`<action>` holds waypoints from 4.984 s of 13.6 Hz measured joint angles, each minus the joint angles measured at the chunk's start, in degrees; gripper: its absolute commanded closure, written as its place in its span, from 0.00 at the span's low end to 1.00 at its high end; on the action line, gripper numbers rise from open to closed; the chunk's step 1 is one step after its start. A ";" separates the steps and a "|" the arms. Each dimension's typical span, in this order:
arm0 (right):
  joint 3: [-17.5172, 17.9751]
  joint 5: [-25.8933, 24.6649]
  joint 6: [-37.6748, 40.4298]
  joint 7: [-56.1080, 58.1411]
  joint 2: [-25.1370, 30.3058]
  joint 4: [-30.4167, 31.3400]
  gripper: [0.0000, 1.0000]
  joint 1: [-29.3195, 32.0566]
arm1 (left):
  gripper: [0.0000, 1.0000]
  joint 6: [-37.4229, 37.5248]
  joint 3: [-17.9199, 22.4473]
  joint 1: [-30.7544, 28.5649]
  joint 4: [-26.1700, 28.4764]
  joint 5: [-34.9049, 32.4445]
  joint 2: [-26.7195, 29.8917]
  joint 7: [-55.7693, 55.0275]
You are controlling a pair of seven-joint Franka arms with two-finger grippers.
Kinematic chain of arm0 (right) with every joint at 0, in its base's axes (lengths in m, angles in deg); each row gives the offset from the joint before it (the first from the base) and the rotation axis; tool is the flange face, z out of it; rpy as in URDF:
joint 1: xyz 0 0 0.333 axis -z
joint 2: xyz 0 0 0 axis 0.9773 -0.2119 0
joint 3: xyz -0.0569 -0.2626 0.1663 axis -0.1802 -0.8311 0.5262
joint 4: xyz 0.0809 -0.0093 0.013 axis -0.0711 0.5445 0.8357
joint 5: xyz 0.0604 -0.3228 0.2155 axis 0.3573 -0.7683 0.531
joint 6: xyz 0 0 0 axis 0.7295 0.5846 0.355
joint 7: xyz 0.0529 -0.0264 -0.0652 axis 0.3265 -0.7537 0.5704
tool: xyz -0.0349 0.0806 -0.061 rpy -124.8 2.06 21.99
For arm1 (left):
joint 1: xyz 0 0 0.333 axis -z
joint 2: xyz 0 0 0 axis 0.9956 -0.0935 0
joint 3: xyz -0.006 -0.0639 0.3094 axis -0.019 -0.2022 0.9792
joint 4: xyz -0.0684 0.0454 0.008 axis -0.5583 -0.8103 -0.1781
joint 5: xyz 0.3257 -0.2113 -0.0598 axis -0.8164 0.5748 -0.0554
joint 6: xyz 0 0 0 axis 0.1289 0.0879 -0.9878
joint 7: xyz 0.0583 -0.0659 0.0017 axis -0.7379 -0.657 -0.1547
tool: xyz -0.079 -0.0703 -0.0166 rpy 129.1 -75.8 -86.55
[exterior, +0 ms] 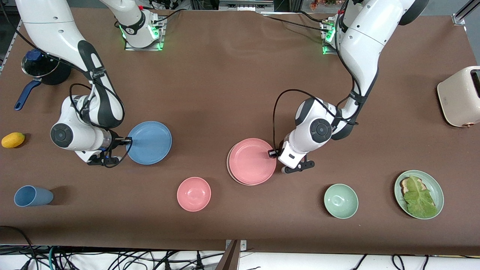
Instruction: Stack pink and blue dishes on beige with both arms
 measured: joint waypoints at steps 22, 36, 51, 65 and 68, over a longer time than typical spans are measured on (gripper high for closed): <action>2.02 7.58 -5.40 -39.98 -7.02 -22.17 1.00 -25.97 | 0.00 43.02 7.37 -16.45 -3.55 -3.89 25.84 34.86; 1.83 7.58 -9.75 -50.33 -16.34 -28.90 0.59 -30.75 | 0.00 58.43 9.43 -16.82 -8.86 -7.77 33.70 35.72; -10.33 4.39 17.12 -24.54 -5.54 -31.72 0.00 -23.37 | 0.00 59.88 10.84 -14.27 -8.76 -6.46 37.18 35.75; -9.90 -1.85 36.67 -11.12 24.42 -15.51 0.00 -16.10 | 0.00 59.76 10.91 -16.80 -8.74 -6.26 32.79 35.80; -0.27 -4.33 36.65 -11.12 27.75 -13.12 0.00 -8.17 | 0.00 59.76 10.90 -16.80 -8.74 -6.26 32.77 35.80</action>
